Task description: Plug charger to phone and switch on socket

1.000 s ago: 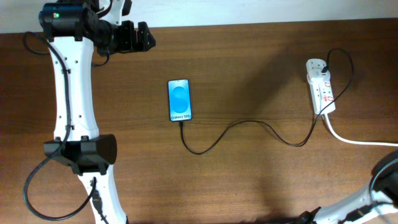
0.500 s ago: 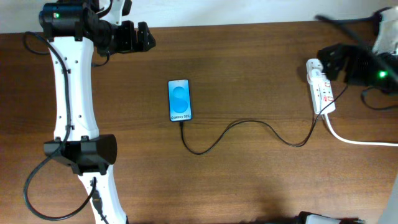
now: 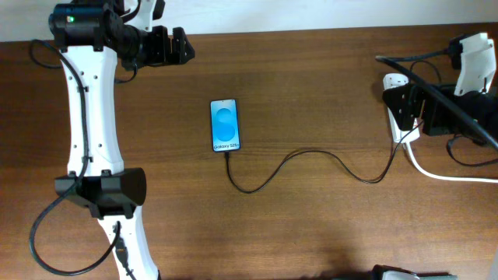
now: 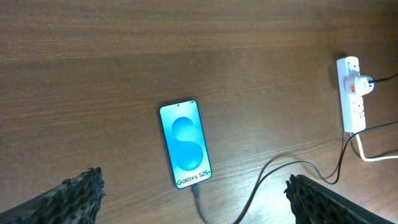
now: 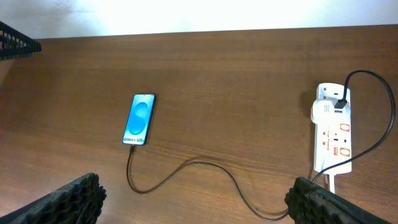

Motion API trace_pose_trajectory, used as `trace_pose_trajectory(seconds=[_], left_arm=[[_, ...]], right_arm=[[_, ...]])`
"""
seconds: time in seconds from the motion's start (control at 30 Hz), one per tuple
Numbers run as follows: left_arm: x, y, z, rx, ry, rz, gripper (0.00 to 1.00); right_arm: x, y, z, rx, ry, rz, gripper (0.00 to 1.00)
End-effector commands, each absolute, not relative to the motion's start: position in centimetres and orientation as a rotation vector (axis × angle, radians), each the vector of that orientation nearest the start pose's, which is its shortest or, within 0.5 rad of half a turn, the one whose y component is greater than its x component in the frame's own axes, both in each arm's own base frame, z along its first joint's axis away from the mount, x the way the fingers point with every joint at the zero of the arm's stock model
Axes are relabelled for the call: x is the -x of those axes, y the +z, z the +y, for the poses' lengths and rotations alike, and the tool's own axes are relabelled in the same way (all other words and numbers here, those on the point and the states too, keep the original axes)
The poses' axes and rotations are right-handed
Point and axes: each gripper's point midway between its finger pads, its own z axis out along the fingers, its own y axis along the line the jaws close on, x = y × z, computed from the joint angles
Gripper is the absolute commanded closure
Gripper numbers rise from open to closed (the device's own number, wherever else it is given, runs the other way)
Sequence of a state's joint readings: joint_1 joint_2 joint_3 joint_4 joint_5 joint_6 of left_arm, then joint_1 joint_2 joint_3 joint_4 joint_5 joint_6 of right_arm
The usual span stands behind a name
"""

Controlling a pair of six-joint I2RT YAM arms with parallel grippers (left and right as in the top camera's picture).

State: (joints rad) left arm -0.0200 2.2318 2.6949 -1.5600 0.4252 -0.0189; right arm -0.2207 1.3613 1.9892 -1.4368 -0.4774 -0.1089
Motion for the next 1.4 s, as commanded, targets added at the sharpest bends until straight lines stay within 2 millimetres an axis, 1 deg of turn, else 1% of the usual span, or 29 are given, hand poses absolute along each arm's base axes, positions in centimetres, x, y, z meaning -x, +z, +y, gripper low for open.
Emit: trace_pose_trajectory(seconds=[0.0,0.07,0.17,0.23,0.27,0.37,0.4,0.53,0.57,0.63,0.67,0.77,0.83,0.9,1.0,1.07,1.17,1.3,1.37], left_arm=[[-47.7,28.8,-7.9,-0.157,-0.563,2.595,0.01],[-47.7,28.8,-7.9,-0.157,-0.564,2.595,0.01],[-47.7,28.8,-7.9,-0.157,-0.563,2.595,0.01],[-47.7,28.8,-7.9,-0.157,-0.564,2.595,0.01],[-47.7,28.8,-7.9,-0.157,-0.564,2.595,0.01],[-47.7,28.8,-7.9,-0.157,-0.564,2.595,0.01],[-47.7,28.8,-7.9,-0.157,-0.563,2.595,0.01],[-47.7,28.8,-7.9,-0.157,-0.564,2.595,0.01],[-47.7,28.8,-7.9,-0.157,-0.563,2.595,0.01],[-47.7,28.8,-7.9,-0.157,-0.563,2.595,0.01],[-47.7,28.8,-7.9,-0.157,-0.563,2.595,0.01],[-47.7,28.8,-7.9,-0.157,-0.563,2.595,0.01],[-47.7,28.8,-7.9,-0.157,-0.564,2.595,0.01],[-47.7,28.8,-7.9,-0.157,-0.563,2.595,0.01],[-47.7,28.8,-7.9,-0.157,-0.563,2.595,0.01],[-47.7,28.8,-7.9,-0.157,-0.563,2.595,0.01],[-47.7,28.8,-7.9,-0.157,-0.563,2.595,0.00],[-47.7,28.8,-7.9,-0.157,-0.563,2.595,0.01],[-47.7,28.8,-7.9,-0.157,-0.564,2.595,0.01]], right_arm=[[-30.1,39.9,1.6,0.111,0.411,2.302,0.02],[-30.5,40.6,1.8,0.132,0.392,2.262,0.02],[-30.6,42.4,2.8,0.196,0.304,2.174,0.02],[-30.8,43.2,2.5,0.126,0.228,2.117,0.02],[-30.9,43.4,2.4,0.106,0.192,2.078,0.02],[-30.7,42.5,2.3,0.116,0.164,1.971,0.02],[-30.3,41.5,2.3,0.118,0.161,1.950,0.02],[-27.7,37.3,2.6,0.147,0.149,1.847,0.02],[-27.3,36.7,2.6,0.168,0.128,1.802,0.02],[-26.4,35.7,2.3,0.159,0.097,1.699,0.02],[-25.9,34.5,1.9,0.130,0.083,1.676,0.02],[-24.5,30.1,-2.2,-0.271,0.081,1.659,0.02],[-23.7,27.4,-2.3,-0.274,0.068,1.655,0.02],[-23.0,25.4,-2.1,-0.264,0.079,1.619,0.02],[-22.6,23.2,-1.4,-0.228,0.115,1.566,0.02],[-23.2,21.5,-0.7,-0.199,0.144,1.578,0.02],[-23.8,20.2,0.2,-0.162,0.168,1.576,0.02],[-24.6,18.4,0.7,-0.135,0.190,1.545,0.02],[-24.7,17.2,0.8,-0.134,0.193,1.580,0.02]])
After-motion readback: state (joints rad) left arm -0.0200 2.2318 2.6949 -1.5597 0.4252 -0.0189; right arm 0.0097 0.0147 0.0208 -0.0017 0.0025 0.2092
